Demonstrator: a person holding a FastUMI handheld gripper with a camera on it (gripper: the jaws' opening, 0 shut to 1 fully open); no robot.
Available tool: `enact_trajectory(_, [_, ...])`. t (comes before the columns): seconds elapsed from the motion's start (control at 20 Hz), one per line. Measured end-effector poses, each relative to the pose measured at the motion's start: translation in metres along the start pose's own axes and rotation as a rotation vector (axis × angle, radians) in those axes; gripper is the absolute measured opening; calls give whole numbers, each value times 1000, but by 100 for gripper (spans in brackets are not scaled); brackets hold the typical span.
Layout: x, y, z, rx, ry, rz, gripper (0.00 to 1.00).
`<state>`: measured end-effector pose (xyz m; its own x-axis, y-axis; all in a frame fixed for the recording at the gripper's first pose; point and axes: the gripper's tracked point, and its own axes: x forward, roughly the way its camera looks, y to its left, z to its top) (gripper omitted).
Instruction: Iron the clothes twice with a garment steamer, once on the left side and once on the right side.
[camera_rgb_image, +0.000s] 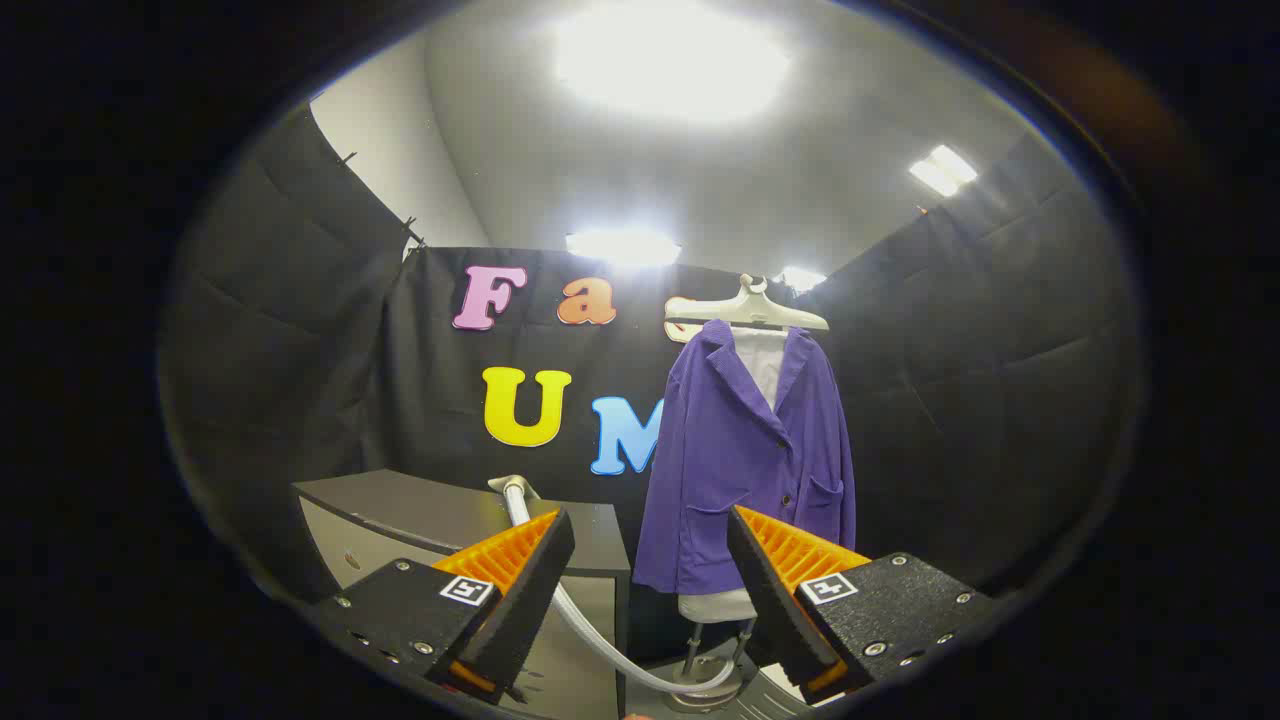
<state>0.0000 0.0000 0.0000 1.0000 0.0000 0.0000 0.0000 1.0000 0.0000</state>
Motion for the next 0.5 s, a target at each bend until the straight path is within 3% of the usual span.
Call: enact_trajectory(0.5, [3, 10, 15, 39, -11, 52, 95])
